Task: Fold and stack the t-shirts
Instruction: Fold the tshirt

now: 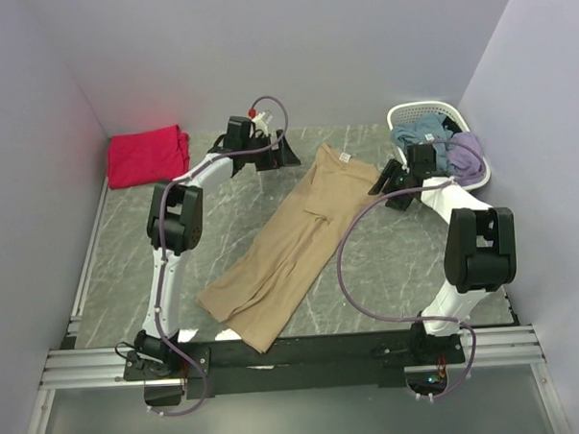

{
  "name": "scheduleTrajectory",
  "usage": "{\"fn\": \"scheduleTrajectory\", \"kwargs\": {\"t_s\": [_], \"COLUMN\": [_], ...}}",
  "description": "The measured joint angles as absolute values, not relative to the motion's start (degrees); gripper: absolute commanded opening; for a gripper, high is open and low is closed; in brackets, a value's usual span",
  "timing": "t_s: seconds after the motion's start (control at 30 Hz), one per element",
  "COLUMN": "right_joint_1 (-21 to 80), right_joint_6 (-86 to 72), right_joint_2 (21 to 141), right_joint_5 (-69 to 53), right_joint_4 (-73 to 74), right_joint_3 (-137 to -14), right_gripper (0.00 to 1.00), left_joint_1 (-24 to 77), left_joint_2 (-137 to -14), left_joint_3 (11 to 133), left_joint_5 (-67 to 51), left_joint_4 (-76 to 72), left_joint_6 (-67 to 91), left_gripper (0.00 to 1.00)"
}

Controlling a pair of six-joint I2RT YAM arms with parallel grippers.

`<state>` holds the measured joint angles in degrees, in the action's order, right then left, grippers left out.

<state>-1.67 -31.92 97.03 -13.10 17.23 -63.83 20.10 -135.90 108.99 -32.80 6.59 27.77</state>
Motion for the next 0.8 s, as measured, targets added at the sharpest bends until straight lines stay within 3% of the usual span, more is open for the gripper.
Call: {"fn": "scheduleTrajectory", "kwargs": {"t_s": [0.43,0.8], "right_joint_1": [-1.8,-1.8], "right_joint_6": [-33.0,-35.1], "right_joint_2": [103.1,107.9], "right_joint_5": [-14.7,-17.4], "right_joint_4": [14.3,12.7], "right_joint_3": [-61.5,-65.7], "right_gripper": [0.68,0.66], "left_joint_1": [19.9,25.0], "left_joint_2": [-149.8,-150.6], "left_joint_3": [123.8,129.3], "left_joint_5": [-47.0,-43.3], "left_joint_4": [8.1,18.1], "left_joint_6": [26.2,15.8], "left_gripper": [1.00,0.99]}}
